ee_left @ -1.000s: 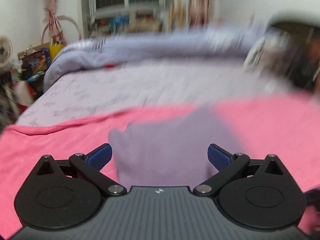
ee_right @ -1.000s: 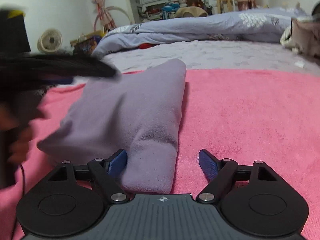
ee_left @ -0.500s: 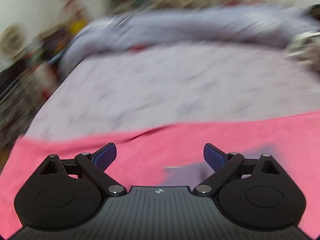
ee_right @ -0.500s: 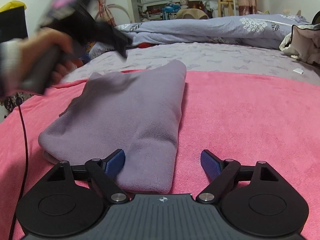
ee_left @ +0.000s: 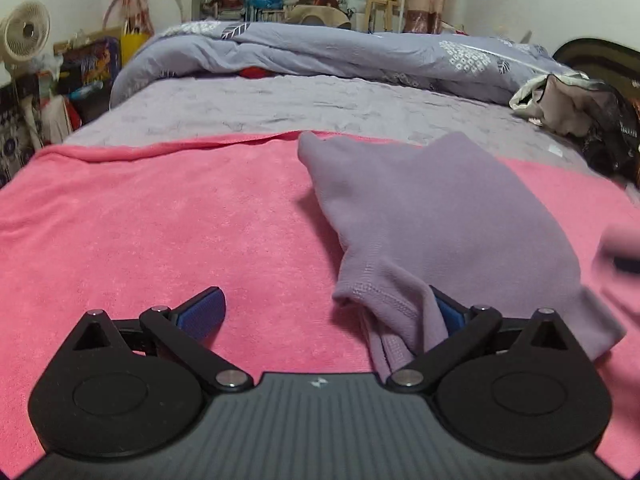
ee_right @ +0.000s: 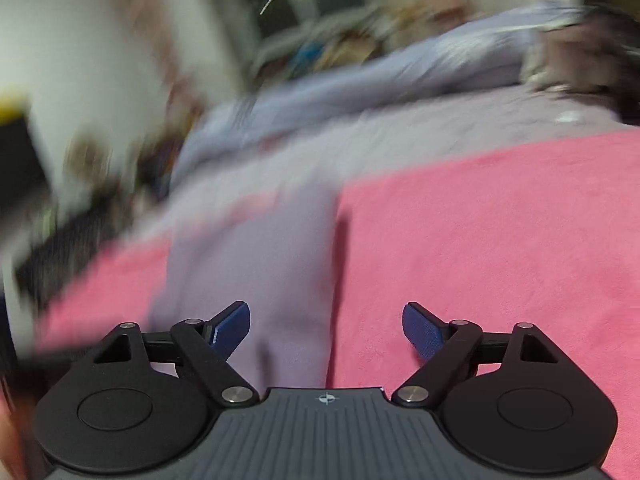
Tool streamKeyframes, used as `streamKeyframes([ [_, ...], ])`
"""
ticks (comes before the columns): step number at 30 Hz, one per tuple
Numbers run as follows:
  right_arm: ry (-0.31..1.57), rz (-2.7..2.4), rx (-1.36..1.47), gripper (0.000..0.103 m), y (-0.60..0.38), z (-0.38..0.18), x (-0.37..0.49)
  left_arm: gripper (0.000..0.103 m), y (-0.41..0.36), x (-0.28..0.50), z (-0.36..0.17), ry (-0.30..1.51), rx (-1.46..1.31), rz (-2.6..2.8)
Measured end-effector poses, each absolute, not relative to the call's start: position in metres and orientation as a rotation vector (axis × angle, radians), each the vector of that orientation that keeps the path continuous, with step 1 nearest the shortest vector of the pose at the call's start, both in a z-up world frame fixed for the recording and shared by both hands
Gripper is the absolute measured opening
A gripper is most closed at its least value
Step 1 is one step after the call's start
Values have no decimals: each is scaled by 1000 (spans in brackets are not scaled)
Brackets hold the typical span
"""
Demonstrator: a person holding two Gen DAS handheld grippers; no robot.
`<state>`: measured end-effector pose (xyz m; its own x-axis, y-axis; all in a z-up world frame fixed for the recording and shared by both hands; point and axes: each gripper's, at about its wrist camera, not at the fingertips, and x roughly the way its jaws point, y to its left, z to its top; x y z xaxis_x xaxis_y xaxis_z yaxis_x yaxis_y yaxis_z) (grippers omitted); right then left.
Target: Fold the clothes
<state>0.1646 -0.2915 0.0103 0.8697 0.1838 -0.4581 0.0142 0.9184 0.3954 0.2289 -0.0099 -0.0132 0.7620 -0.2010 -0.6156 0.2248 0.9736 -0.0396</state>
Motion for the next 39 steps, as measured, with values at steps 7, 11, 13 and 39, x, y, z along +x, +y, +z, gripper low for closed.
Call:
streamKeyframes([
  [7,677,-20,-19,84,-252,-6,266,103,-10,230,-13,667,21,-242],
  [11,685,-21,-33,83,-254,20,285,103,-12,229,-16,664,4,-249],
  [13,645,-66,-95,87,-246,28,300,103,-13,230,-16,660,9,-246],
  [39,819,75,-37,102,-275,-19,131,103,-8,233,-15,668,-39,-255],
])
